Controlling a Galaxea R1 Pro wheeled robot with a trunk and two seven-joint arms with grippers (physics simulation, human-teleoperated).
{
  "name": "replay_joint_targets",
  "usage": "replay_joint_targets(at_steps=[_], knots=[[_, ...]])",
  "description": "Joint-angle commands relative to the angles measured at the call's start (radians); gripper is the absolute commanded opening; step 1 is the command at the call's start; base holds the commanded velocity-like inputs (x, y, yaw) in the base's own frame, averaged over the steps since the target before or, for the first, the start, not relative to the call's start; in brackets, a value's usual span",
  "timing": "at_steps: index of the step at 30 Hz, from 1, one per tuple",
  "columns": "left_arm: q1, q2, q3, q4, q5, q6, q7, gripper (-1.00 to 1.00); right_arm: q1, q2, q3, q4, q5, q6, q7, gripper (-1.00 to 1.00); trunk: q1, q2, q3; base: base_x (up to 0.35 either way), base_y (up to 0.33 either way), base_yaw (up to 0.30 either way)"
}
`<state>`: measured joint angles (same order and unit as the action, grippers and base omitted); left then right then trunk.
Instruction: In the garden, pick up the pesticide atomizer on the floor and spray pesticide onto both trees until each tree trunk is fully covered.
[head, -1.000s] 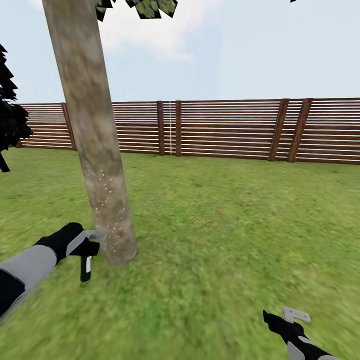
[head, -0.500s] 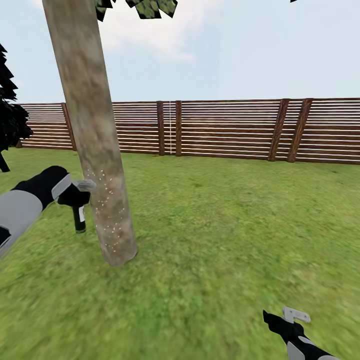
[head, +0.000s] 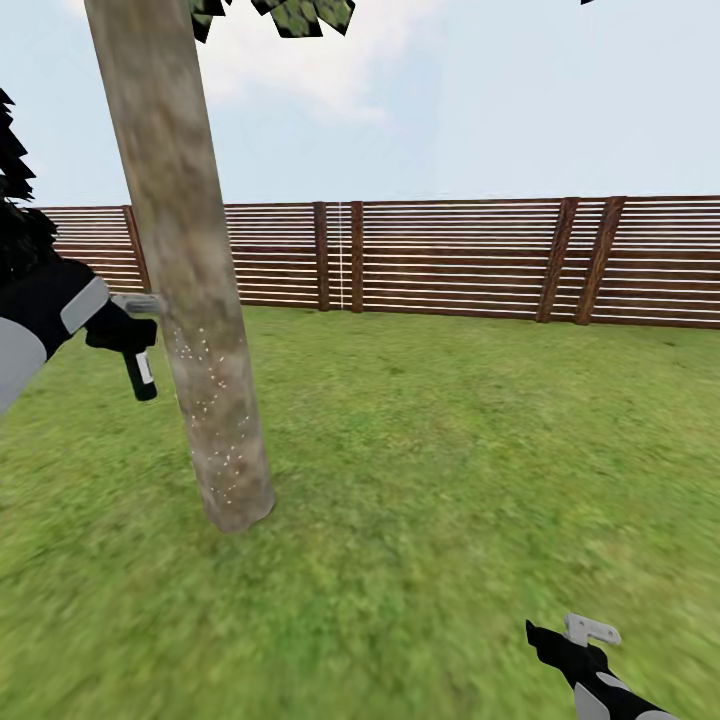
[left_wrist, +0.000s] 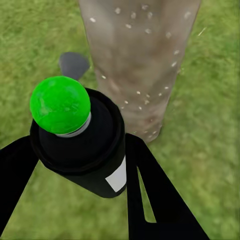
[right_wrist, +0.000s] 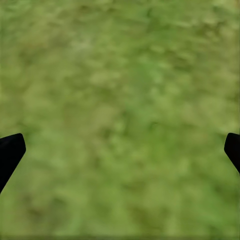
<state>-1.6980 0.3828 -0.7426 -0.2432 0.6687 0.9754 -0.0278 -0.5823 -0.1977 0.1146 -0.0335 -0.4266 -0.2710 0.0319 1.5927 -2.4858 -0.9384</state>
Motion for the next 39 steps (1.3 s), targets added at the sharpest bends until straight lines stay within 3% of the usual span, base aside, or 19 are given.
replay_joint_targets(at_steps=[1, 7, 8, 17, 22, 24, 31, 37, 39], knots=[[0.000, 0.001, -0.007, 0.003, 0.001, 0.003, -0.003, -1.00, -0.001, 0.000, 0.008, 0.001, -0.011, -0.004, 0.003, 1.00, 0.000, 0.000, -0.001, 0.000, 0.000, 0.000], [0.028, -0.005, -0.075, 0.057, 0.004, 0.000, -0.004, -1.00, -0.001, 0.000, 0.008, 0.001, -0.011, -0.004, 0.003, 1.00, 0.000, 0.000, -0.001, 0.000, 0.000, 0.000], [0.092, -0.010, -0.082, 0.060, 0.002, -0.003, -0.004, -1.00, -0.001, 0.000, 0.008, 0.001, -0.011, -0.004, 0.003, 1.00, 0.000, 0.000, -0.001, 0.000, 0.000, 0.000], [0.274, -0.030, -0.084, 0.061, 0.000, -0.011, -0.006, -1.00, -0.001, 0.000, 0.008, 0.001, -0.011, -0.004, 0.003, 1.00, 0.000, 0.000, -0.001, 0.000, 0.000, 0.000], [0.397, -0.036, -0.084, 0.061, 0.000, -0.070, -0.006, -1.00, -0.001, 0.000, 0.008, 0.001, -0.011, -0.004, 0.003, 1.00, 0.000, 0.000, -0.001, 0.000, 0.000, 0.000], [0.470, -0.045, -0.084, 0.061, 0.000, -0.115, -0.006, -1.00, -0.001, 0.000, 0.008, 0.001, -0.011, -0.004, 0.003, 1.00, 0.000, 0.000, -0.001, 0.000, 0.000, 0.000], [0.627, -0.065, -0.084, 0.062, 0.002, -0.270, -0.006, -1.00, -0.001, 0.000, 0.008, 0.001, -0.011, -0.004, 0.003, 1.00, 0.000, 0.000, -0.001, 0.000, 0.000, 0.000], [0.691, -0.068, -0.080, 0.065, 0.013, -0.475, -0.007, -1.00, -0.001, 0.000, 0.008, 0.001, -0.008, -0.004, 0.003, 1.00, 0.000, 0.000, -0.001, 0.000, 0.000, 0.000], [0.701, -0.068, -0.079, 0.064, 0.049, -0.548, -0.007, -1.00, -0.001, -0.001, 0.008, 0.001, -0.008, -0.004, 0.003, 1.00, 0.000, 0.000, -0.001, 0.000, 0.000, 0.000]])
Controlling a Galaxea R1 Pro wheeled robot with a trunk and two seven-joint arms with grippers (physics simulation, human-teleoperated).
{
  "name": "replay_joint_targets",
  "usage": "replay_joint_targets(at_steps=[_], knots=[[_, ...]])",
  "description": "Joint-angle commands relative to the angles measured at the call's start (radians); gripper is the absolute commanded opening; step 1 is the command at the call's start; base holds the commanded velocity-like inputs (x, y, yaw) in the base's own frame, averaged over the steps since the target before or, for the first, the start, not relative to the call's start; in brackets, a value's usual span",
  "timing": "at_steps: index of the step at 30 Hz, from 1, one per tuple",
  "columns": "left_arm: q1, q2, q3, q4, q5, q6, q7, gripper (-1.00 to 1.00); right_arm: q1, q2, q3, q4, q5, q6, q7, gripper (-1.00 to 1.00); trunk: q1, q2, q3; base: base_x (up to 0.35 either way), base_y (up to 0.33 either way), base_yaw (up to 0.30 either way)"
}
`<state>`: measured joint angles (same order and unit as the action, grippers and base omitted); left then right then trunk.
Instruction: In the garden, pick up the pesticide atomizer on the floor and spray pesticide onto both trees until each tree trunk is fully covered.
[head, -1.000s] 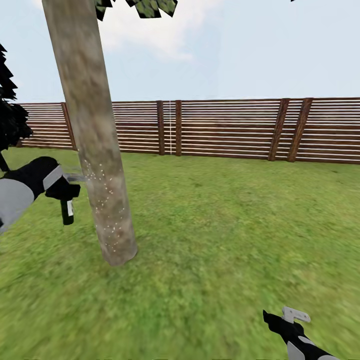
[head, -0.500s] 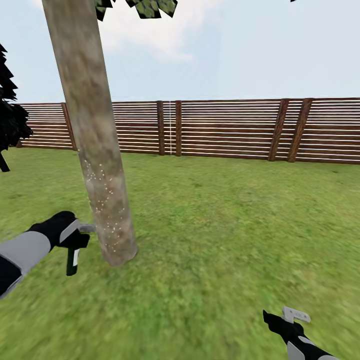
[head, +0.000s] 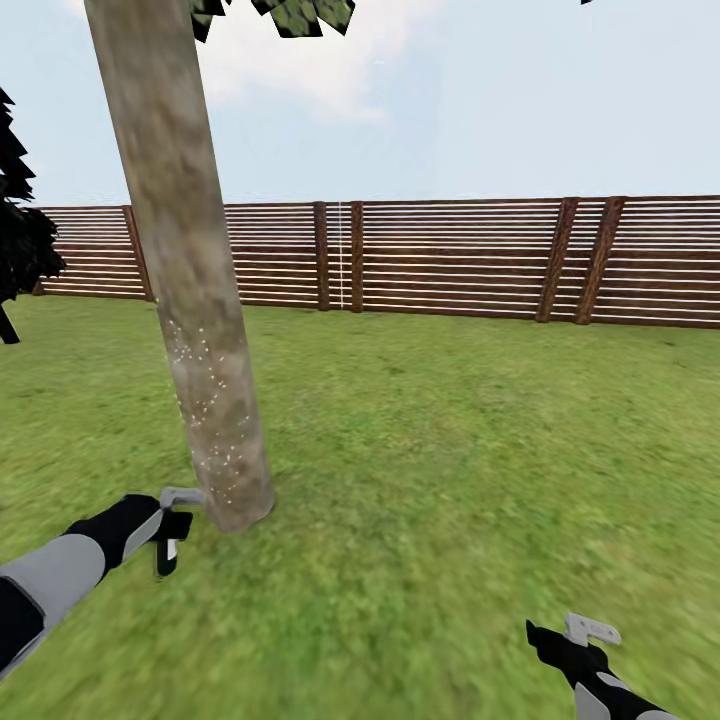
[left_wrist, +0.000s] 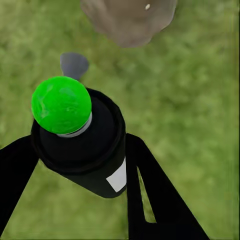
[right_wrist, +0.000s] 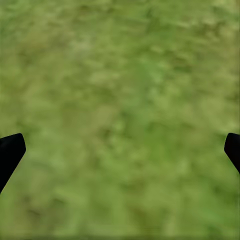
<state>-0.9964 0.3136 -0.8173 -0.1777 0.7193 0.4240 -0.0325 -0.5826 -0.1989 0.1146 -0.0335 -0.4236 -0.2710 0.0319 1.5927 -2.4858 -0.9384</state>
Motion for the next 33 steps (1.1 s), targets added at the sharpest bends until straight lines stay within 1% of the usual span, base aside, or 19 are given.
replay_joint_targets(at_steps=[1, 2, 3, 4, 5, 6, 11, 16, 22, 33], knots=[[0.001, 0.001, -0.003, -0.002, 0.043, -0.016, -0.003, -1.00, -0.001, 0.000, 0.008, 0.001, -0.011, -0.004, 0.003, 1.00, 0.000, 0.000, -0.001, 0.000, 0.000, 0.000], [0.002, 0.001, -0.003, -0.002, 0.100, -0.028, -0.003, -1.00, 0.000, 0.000, 0.008, 0.001, -0.012, -0.004, 0.003, 1.00, 0.000, 0.000, -0.001, 0.000, 0.000, 0.000], [0.002, 0.001, -0.002, -0.002, 0.139, -0.032, -0.003, -1.00, -0.001, 0.000, 0.007, 0.001, -0.012, -0.004, 0.003, 1.00, 0.000, 0.000, -0.001, 0.000, 0.000, 0.000], [0.002, 0.001, -0.003, -0.003, 0.197, -0.037, -0.003, -1.00, -0.001, 0.000, 0.007, 0.001, -0.014, -0.004, 0.003, 1.00, 0.000, 0.000, -0.001, 0.000, 0.000, 0.014], [0.002, 0.001, -0.003, -0.004, 0.223, -0.039, -0.003, -1.00, -0.001, 0.002, 0.008, 0.000, -0.014, -0.004, 0.003, 1.00, 0.000, 0.000, -0.001, 0.000, -0.133, 0.129], [0.002, 0.001, -0.003, -0.004, 0.232, -0.040, -0.003, -1.00, -0.001, 0.004, 0.008, 0.000, -0.014, -0.004, 0.003, 1.00, 0.000, 0.000, -0.001, 0.000, -0.218, 0.194], [0.003, 0.002, -0.004, -0.002, 0.241, -0.039, -0.003, -1.00, -0.001, 0.006, 0.007, 0.000, -0.015, -0.004, 0.003, 1.00, 0.000, 0.000, -0.001, 0.000, -0.289, 0.249], [0.004, 0.002, -0.005, -0.002, 0.242, -0.039, -0.003, -1.00, 0.000, 0.006, 0.007, 0.000, -0.015, -0.004, 0.003, 1.00, 0.000, 0.000, -0.001, 0.000, -0.307, 0.243], [0.004, 0.001, -0.005, -0.002, 0.243, -0.039, -0.003, -1.00, -0.001, 0.005, 0.005, 0.000, -0.018, -0.004, 0.003, 1.00, 0.000, 0.000, -0.001, 0.000, -0.308, 0.064], [0.004, 0.001, -0.005, -0.001, 0.243, -0.039, -0.003, -1.00, -0.001, 0.005, 0.006, 0.000, -0.016, -0.004, 0.003, 1.00, 0.000, 0.000, -0.001, 0.009, -0.308, 0.243]])
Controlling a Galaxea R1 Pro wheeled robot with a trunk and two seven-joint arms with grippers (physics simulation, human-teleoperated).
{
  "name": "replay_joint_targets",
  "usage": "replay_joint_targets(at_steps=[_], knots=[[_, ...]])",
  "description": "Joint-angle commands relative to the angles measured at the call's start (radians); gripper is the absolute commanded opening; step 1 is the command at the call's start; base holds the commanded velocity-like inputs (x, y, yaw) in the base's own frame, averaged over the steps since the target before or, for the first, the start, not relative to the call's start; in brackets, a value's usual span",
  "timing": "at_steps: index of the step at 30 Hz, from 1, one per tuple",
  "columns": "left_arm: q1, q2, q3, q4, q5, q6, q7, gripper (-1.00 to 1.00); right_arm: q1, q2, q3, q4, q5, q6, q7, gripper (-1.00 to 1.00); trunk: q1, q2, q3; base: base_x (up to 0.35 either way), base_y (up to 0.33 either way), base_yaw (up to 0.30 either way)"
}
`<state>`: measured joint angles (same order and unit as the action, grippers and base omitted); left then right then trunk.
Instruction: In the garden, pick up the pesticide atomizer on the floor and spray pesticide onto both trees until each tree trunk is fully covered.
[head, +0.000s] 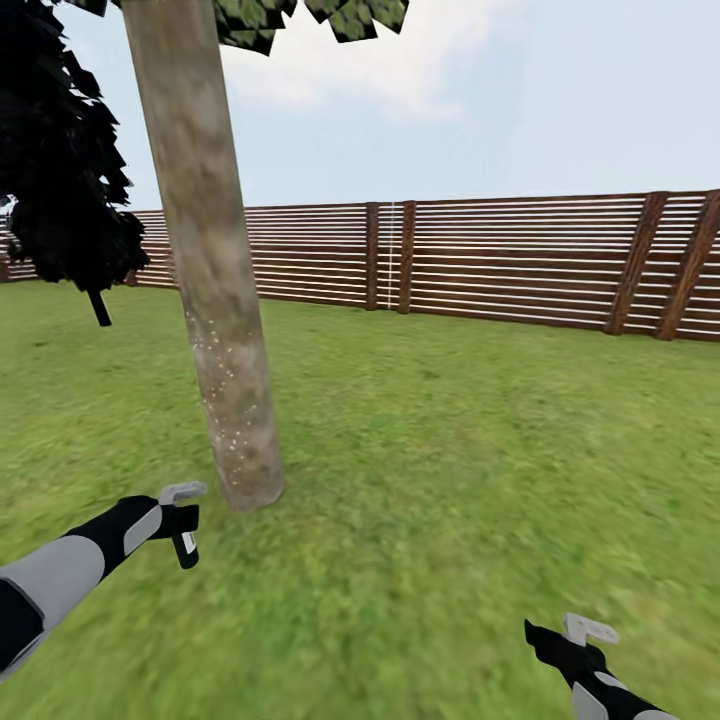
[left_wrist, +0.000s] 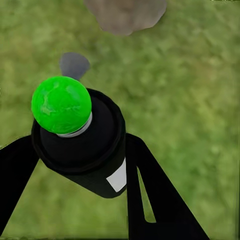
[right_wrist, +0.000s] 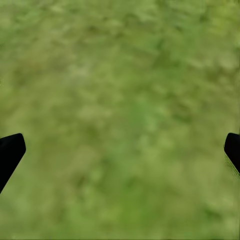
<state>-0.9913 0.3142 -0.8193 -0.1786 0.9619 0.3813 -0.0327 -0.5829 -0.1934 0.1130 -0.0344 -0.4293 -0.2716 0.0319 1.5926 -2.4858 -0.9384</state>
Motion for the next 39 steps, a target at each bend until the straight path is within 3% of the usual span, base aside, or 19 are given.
replay_joint_targets(at_steps=[1, 11, 39], knots=[[-0.001, 0.000, -0.003, -0.001, 0.000, 0.004, -0.003, -1.00, 0.000, -0.001, 0.008, 0.001, -0.010, -0.003, 0.003, 1.00, 0.000, 0.000, -0.001, 0.085, -0.308, 0.253], [-0.001, 0.000, -0.003, 0.000, 0.000, 0.005, -0.003, -1.00, 0.000, -0.001, 0.008, 0.001, -0.010, -0.003, 0.003, 1.00, 0.000, 0.000, -0.001, 0.123, -0.308, 0.105], [-0.001, -0.001, -0.004, 0.000, 0.000, 0.005, -0.002, -1.00, 0.000, -0.001, 0.008, 0.001, -0.009, -0.003, 0.003, 1.00, 0.000, 0.000, -0.001, 0.135, -0.308, 0.249]])
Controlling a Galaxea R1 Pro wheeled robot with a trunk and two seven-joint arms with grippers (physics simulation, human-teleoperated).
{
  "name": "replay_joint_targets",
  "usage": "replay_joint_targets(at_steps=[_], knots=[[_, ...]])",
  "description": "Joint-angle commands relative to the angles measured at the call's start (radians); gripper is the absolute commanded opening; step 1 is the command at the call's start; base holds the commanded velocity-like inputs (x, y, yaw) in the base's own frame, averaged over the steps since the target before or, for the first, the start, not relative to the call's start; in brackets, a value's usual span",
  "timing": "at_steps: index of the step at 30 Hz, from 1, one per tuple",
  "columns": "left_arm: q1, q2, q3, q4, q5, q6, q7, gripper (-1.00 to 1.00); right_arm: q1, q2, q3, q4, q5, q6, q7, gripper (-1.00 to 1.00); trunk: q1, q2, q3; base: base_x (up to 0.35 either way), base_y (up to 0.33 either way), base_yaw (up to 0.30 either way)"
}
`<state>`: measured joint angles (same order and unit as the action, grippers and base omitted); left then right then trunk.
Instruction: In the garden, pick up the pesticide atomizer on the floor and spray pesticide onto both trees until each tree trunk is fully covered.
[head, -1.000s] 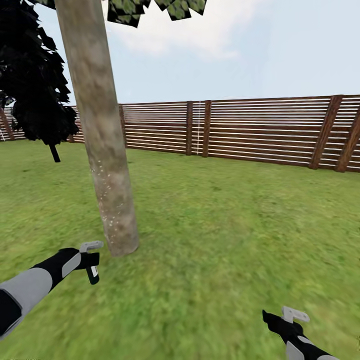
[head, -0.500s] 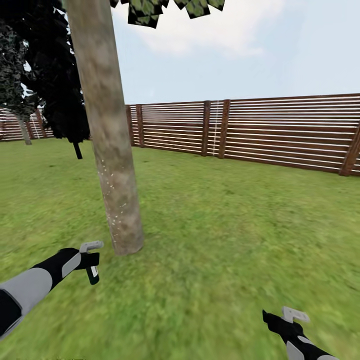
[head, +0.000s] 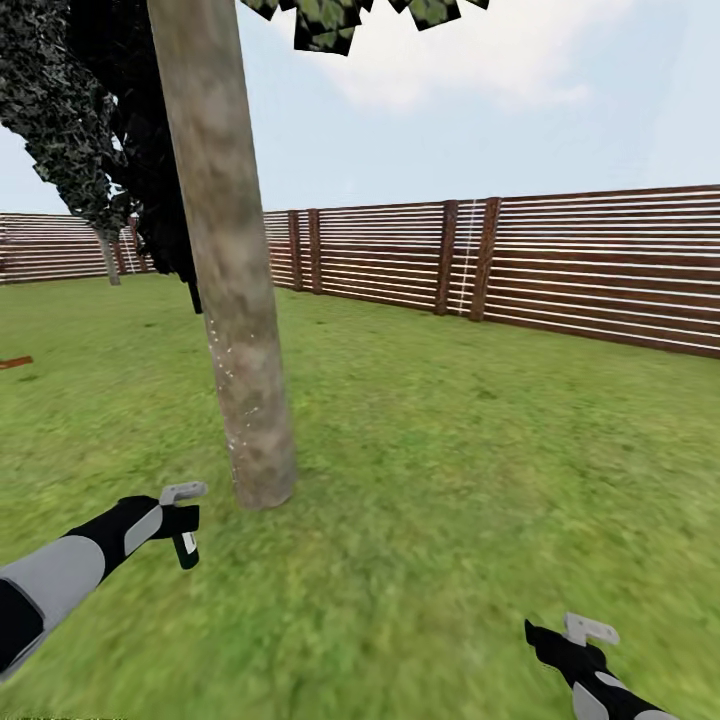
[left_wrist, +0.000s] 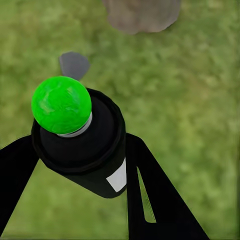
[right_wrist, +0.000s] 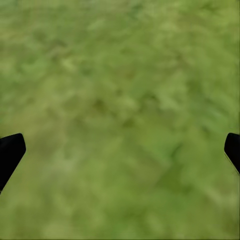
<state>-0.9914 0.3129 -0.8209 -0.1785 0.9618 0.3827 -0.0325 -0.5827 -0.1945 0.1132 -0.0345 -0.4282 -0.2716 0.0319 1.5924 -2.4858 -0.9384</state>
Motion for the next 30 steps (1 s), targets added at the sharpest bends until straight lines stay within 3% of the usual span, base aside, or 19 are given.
replay_joint_targets(at_steps=[1, 13, 23, 27, 30], knots=[[-0.001, 0.000, -0.003, -0.001, 0.000, 0.004, -0.002, -1.00, 0.000, 0.000, 0.008, 0.001, -0.011, -0.003, 0.003, 1.00, 0.000, 0.000, -0.001, 0.115, -0.312, 0.218], [-0.001, 0.000, -0.003, -0.001, 0.000, 0.004, -0.002, -1.00, 0.000, 0.000, 0.008, 0.001, -0.011, -0.003, 0.003, 1.00, 0.000, 0.000, -0.001, 0.011, -0.322, 0.104], [-0.001, -0.002, -0.003, -0.001, 0.001, 0.007, -0.003, -1.00, 0.000, -0.004, 0.007, 0.001, -0.011, -0.003, 0.003, 1.00, 0.000, 0.000, -0.004, 0.076, -0.111, 0.106], [-0.001, -0.037, -0.003, -0.001, 0.001, 0.007, -0.001, -1.00, 0.000, -0.006, 0.007, 0.001, -0.011, -0.003, 0.003, 1.00, 0.000, 0.000, -0.004, 0.241, -0.213, 0.181], [-0.001, -0.043, -0.002, 0.000, 0.001, 0.007, -0.001, -1.00, 0.000, -0.003, 0.008, 0.001, -0.011, -0.003, 0.003, 1.00, 0.000, 0.000, -0.004, 0.248, -0.220, 0.240]])
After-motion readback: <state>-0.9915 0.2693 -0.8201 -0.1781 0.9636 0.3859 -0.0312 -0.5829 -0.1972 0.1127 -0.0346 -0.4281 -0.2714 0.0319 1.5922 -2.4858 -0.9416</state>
